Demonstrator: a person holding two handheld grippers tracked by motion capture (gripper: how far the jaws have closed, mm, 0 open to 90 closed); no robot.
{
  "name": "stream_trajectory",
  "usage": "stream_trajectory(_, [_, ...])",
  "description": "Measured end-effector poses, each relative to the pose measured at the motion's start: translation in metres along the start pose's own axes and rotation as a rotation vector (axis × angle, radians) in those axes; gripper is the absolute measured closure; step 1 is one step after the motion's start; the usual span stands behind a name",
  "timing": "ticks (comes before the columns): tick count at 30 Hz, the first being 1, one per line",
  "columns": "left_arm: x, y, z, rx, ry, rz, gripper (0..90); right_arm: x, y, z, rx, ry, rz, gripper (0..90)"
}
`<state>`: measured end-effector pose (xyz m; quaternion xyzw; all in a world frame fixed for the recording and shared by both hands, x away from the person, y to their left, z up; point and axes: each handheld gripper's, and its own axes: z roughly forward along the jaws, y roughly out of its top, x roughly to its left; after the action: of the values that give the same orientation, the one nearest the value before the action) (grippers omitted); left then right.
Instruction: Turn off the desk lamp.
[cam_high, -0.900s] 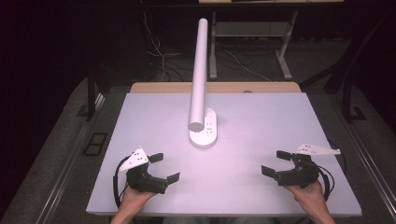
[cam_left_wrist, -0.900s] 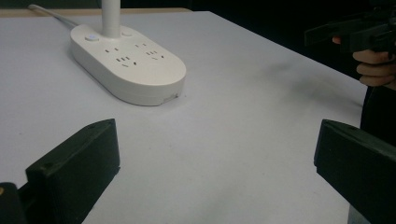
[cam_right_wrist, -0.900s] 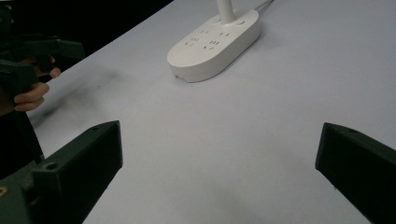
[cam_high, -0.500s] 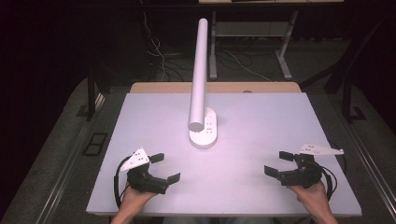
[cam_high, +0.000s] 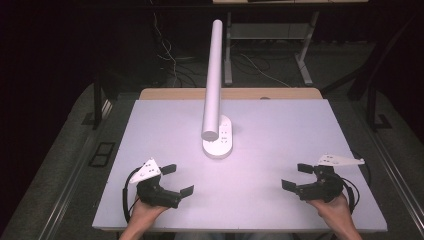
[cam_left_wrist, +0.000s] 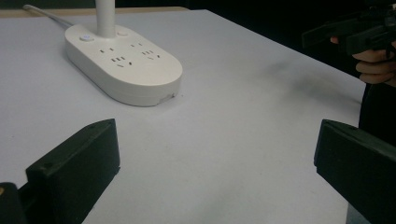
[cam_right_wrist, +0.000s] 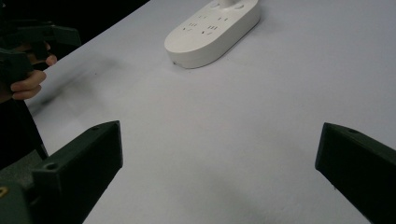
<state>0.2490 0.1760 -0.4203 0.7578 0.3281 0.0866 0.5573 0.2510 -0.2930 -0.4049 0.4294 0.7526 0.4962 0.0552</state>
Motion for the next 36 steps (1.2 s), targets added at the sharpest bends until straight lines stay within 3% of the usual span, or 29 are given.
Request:
stream_trajectory(13, [-0.003,-0.001,0.001,0.006,-0.004,0.002,0.0,0.002,0.009,0.002,0.035,-0.02,0.001,0.7])
stream_trajectory(24, [-0.001,-0.001,0.0,-0.001,0.003,0.0,0.0,0.006,0.03,0.006,0.055,-0.004,-0.05,0.7])
stream_trajectory(36, [-0.002,-0.001,0.0,0.002,0.001,0.003,0.0,0.005,0.046,0.017,0.076,-0.009,-0.064,0.8])
